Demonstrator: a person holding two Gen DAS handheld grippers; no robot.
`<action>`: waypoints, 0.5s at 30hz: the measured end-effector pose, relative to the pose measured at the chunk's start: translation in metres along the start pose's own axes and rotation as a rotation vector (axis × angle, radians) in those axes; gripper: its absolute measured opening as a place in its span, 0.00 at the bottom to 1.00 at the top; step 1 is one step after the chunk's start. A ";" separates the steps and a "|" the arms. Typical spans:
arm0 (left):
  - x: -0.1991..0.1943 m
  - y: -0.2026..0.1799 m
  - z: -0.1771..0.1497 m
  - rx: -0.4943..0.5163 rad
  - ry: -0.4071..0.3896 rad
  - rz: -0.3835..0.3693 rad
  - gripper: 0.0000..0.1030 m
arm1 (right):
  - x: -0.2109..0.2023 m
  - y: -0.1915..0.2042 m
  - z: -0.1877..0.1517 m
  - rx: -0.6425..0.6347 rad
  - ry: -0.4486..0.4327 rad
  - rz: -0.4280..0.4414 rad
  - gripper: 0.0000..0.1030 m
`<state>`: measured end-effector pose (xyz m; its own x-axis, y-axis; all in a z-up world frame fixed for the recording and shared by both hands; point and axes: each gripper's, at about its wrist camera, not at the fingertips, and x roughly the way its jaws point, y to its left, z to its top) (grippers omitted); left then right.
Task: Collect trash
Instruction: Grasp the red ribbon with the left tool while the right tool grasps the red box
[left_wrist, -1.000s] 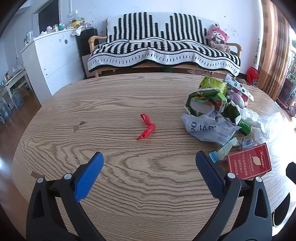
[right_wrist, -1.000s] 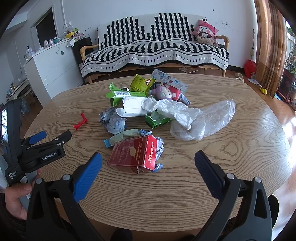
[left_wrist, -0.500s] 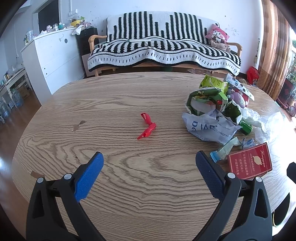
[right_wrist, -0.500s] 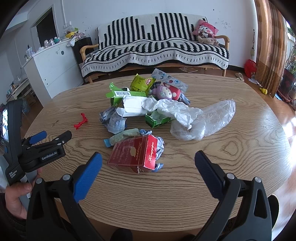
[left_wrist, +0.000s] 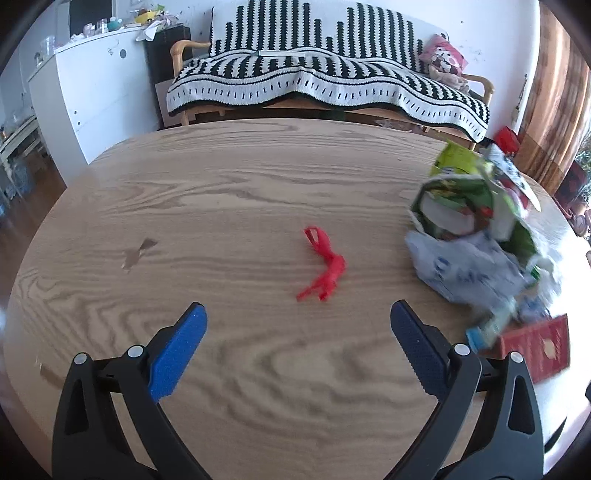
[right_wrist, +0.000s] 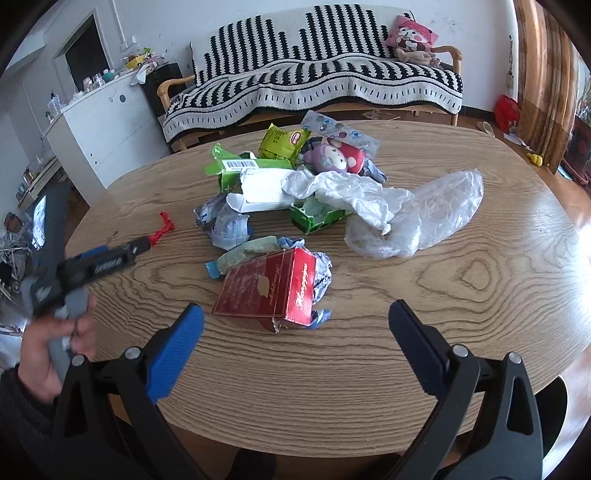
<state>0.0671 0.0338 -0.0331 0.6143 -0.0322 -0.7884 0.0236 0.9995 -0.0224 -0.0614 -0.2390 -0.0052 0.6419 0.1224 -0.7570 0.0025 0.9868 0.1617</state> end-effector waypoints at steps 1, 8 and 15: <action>0.006 0.000 0.003 -0.002 0.006 -0.002 0.94 | 0.001 0.000 0.000 0.000 0.005 0.000 0.94; 0.038 -0.012 0.010 0.065 0.047 0.031 0.58 | 0.009 -0.007 0.000 0.023 0.044 0.018 0.89; 0.028 -0.013 0.011 0.073 0.039 -0.018 0.08 | 0.031 -0.006 -0.002 0.049 0.111 0.066 0.75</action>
<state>0.0923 0.0196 -0.0484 0.5819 -0.0490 -0.8118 0.0932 0.9956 0.0067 -0.0437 -0.2406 -0.0308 0.5527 0.2010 -0.8088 0.0023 0.9701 0.2426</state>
